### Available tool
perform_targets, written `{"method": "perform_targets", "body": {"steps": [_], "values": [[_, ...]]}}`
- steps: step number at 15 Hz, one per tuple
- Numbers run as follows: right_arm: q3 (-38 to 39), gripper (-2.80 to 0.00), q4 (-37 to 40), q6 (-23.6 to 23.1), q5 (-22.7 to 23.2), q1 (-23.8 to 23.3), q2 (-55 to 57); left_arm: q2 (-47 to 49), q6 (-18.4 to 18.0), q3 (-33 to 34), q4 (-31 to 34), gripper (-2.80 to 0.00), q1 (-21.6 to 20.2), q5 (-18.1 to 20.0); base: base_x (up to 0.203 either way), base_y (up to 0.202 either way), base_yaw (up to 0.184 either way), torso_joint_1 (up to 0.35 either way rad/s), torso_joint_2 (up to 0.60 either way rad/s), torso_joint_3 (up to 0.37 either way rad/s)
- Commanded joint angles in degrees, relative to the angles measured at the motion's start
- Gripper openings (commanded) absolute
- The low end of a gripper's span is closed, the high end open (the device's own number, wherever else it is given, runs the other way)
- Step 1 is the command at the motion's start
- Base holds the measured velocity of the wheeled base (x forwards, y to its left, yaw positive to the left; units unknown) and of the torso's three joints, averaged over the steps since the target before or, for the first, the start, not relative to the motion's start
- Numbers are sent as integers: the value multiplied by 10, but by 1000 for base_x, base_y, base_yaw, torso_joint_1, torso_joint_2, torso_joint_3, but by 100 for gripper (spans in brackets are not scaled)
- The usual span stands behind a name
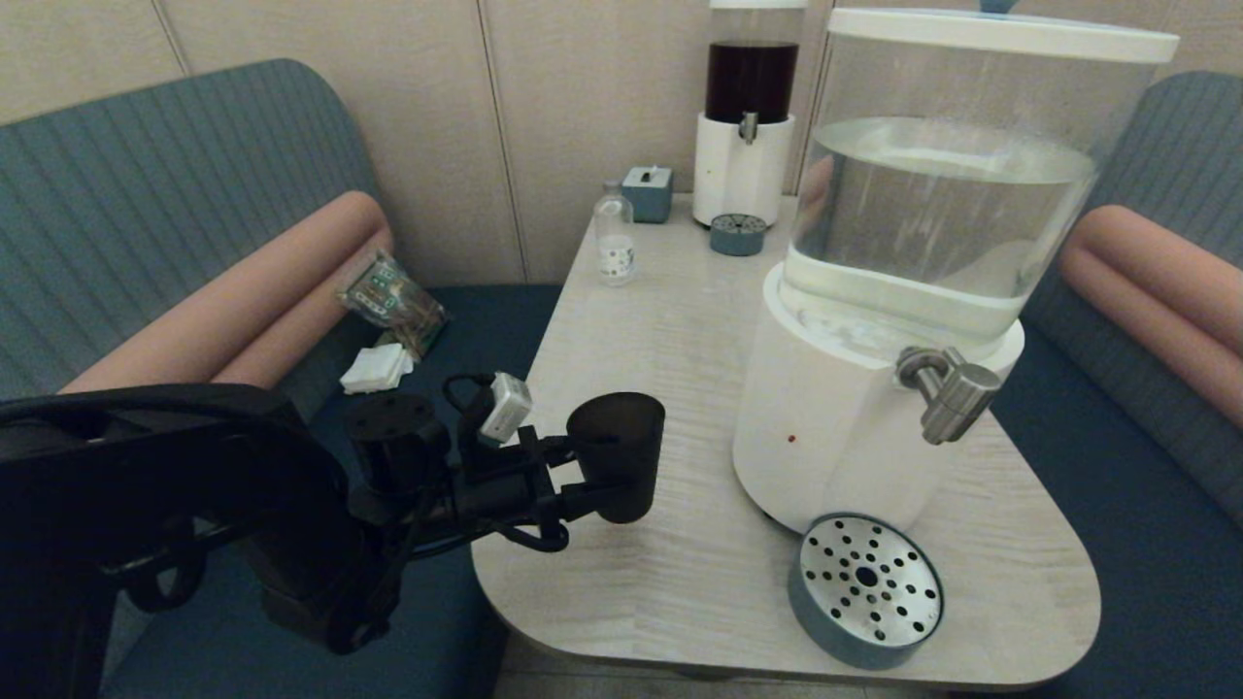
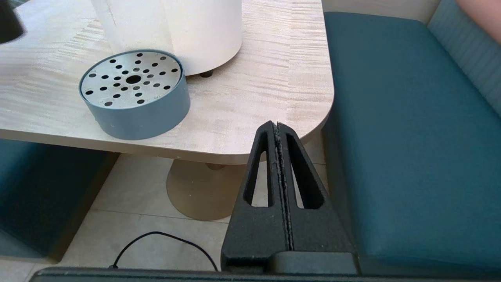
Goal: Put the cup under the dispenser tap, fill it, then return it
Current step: Pick up the cup, then place it under the water dispenser
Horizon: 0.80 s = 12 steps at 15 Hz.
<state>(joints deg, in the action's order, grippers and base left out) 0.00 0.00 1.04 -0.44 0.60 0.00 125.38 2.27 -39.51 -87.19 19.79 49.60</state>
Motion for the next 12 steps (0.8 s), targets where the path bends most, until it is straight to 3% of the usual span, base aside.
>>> {"method": "perform_targets", "body": {"steps": [1, 6, 12], "values": [[1, -280, 0, 0, 0, 0, -1, -64, 0, 45, -5, -280, 30, 4, 0, 0, 0, 0, 0, 0], [1, -280, 0, 0, 0, 0, -1, -91, 2, 74, -5, -280, 100, 0, 0, 0, 0, 0, 0, 0], [0, -280, 0, 0, 0, 0, -1, -54, 8, 18, -5, -280, 140, -2, 0, 0, 0, 0, 0, 0]]}}
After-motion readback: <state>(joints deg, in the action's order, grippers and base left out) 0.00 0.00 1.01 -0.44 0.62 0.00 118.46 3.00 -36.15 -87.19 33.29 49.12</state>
